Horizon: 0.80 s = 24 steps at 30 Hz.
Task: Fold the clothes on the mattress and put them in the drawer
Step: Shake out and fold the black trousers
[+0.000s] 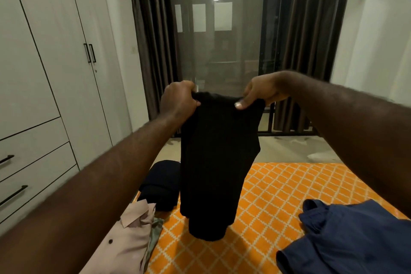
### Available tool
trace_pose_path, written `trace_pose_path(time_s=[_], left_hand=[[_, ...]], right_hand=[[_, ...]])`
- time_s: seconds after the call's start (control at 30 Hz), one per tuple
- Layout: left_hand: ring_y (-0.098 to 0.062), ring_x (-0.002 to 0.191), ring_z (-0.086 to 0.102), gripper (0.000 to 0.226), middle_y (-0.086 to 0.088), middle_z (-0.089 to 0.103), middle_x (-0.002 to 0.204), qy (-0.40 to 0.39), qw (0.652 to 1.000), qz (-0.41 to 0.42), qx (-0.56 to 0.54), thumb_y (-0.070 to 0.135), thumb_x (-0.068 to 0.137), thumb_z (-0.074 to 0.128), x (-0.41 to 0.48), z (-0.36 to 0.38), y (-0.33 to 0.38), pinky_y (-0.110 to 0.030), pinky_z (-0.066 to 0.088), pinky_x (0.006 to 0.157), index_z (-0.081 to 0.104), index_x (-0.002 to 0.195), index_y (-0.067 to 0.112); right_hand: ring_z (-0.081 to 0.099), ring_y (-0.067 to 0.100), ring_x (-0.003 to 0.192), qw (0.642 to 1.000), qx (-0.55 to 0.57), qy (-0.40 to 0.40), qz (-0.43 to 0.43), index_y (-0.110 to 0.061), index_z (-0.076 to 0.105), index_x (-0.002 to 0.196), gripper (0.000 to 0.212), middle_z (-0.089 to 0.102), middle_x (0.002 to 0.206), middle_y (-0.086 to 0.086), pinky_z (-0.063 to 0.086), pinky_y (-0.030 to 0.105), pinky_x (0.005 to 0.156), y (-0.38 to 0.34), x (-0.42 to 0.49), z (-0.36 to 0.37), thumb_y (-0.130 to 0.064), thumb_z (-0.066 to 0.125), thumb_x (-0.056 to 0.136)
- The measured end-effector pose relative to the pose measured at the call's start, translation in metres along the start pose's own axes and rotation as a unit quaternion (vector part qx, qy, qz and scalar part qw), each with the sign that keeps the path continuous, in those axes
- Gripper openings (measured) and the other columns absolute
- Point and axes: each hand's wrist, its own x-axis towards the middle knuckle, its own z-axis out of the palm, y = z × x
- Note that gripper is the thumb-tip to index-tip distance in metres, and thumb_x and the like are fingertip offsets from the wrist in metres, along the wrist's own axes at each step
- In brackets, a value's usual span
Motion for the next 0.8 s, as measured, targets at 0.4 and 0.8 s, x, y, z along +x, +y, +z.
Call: trace_pose_path(time_s=[0.4, 0.8], left_hand=[[-0.014, 0.09, 0.057, 0.023, 0.006, 0.054, 0.09, -0.042, 0.999, 0.004, -0.011, 0.022, 0.092, 0.073, 0.006, -0.005, -0.009, -0.032, 0.047, 0.074, 0.051, 0.095, 0.025], [-0.022, 0.092, 0.069, 0.026, -0.008, 0.064, 0.103, -0.166, 0.969, -0.137, -0.121, 0.008, 0.083, 0.08, 0.055, 0.029, -0.025, -0.03, 0.061, 0.068, 0.055, 0.088, 0.016]], right_hand=[[0.059, 0.016, 0.088, 0.953, -0.239, 0.183, -0.02, -0.033, 0.058, 0.084, 0.021, 0.059, 0.1, -0.001, 0.055, 0.033, 0.074, -0.008, 0.018, 0.008, -0.028, 0.077, 0.088], [0.071, 0.014, 0.066, 0.986, -0.09, 0.14, 0.012, -0.018, 0.064, 0.104, 0.015, 0.07, 0.095, 0.009, 0.054, 0.022, 0.051, 0.009, 0.056, -0.001, -0.014, 0.071, 0.092]])
